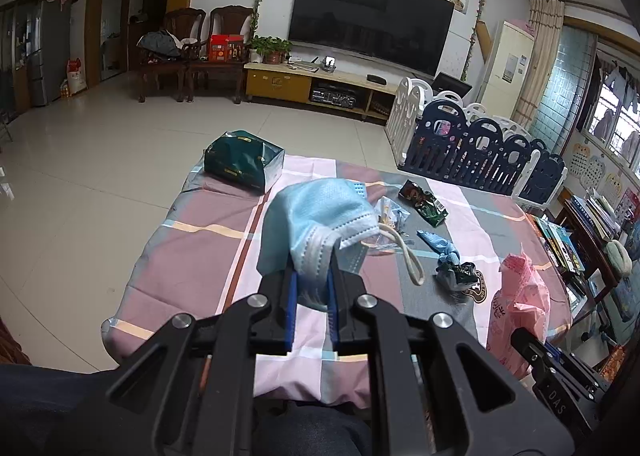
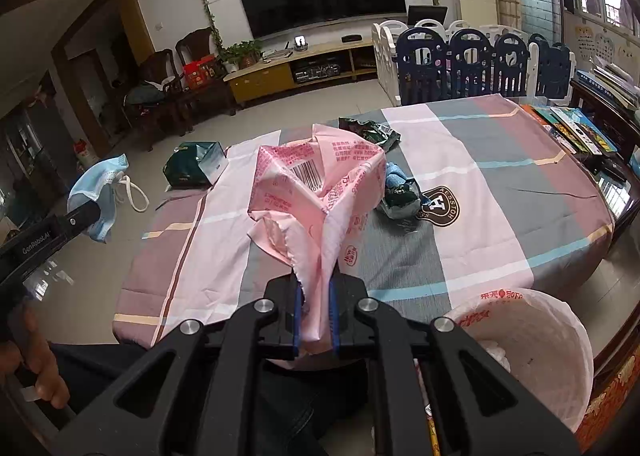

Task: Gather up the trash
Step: 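Hold the blue face mask and pink bag raised above the table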

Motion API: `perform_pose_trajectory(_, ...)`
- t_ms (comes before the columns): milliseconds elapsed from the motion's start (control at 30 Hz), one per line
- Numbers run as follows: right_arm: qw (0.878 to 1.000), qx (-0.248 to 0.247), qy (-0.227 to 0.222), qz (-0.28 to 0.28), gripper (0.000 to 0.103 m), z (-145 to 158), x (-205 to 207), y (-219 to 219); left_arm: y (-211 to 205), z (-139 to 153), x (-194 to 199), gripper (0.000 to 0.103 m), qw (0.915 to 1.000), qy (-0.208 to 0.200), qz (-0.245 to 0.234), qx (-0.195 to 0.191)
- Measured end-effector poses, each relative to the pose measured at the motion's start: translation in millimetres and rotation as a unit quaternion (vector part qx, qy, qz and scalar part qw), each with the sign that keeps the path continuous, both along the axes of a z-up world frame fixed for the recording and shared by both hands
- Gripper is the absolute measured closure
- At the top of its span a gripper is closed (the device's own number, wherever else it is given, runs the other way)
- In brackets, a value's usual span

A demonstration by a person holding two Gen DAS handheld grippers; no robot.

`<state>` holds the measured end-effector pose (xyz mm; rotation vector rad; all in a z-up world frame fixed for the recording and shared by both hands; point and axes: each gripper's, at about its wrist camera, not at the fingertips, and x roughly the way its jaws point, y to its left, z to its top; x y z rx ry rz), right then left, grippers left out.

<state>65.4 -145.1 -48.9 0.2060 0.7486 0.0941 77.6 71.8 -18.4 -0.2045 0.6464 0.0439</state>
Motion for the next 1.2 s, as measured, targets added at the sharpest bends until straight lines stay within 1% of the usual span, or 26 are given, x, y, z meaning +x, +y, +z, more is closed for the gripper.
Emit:
perform_pose_trajectory(700, 1.000, -0.010, 0.001, 0.010, 0.092, 5.0, -4.2, 13.1, 1.7, -8.1, 2.5, 0.090, 0.9999, 0.006, 0.008, 0.007)
perform_pose_trajectory(1200, 1.000, -0.010, 0.007, 0.010, 0.092, 1.0, -4.8, 15.2, 1.3, -10.6, 3.9, 0.090, 0.9999, 0.008, 0.008, 0.010)
